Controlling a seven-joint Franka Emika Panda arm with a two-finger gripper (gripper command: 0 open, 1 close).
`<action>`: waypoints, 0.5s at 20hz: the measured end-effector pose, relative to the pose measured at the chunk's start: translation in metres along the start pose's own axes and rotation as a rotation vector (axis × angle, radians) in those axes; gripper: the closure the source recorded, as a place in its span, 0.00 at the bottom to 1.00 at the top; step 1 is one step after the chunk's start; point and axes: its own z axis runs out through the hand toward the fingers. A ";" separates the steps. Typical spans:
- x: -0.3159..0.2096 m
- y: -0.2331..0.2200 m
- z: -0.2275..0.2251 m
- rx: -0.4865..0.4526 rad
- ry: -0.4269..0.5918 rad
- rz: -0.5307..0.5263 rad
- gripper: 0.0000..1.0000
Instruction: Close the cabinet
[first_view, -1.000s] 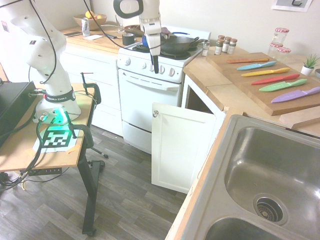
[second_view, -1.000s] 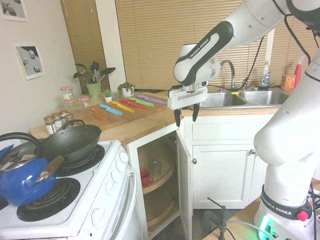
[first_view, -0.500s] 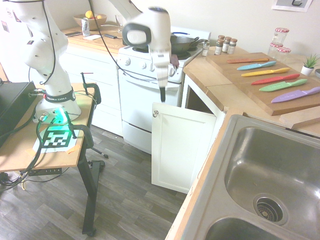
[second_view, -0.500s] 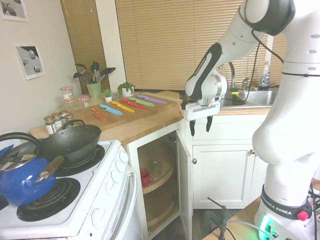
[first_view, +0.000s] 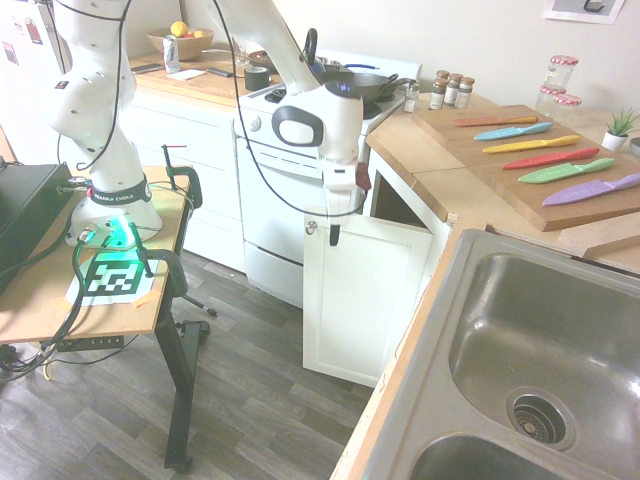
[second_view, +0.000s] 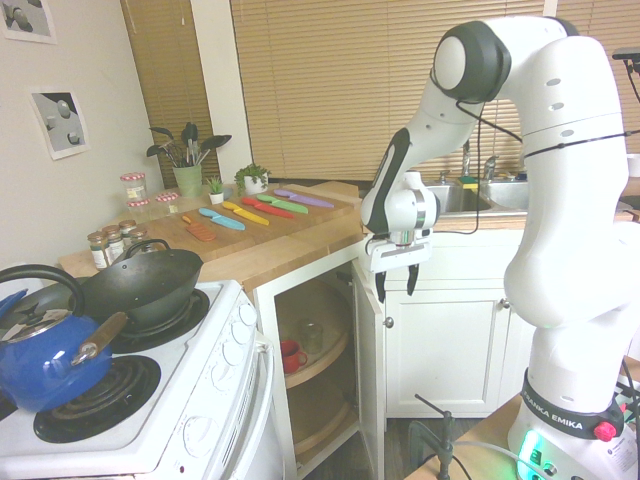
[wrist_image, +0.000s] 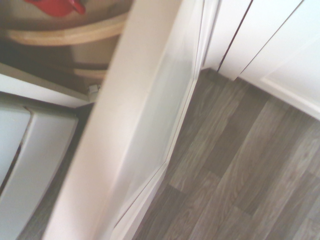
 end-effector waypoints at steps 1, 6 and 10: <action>0.002 0.000 0.006 -0.001 -0.006 -0.003 0.00; 0.005 -0.002 0.017 0.014 0.004 -0.026 1.00; 0.006 -0.003 0.015 0.020 0.010 -0.047 1.00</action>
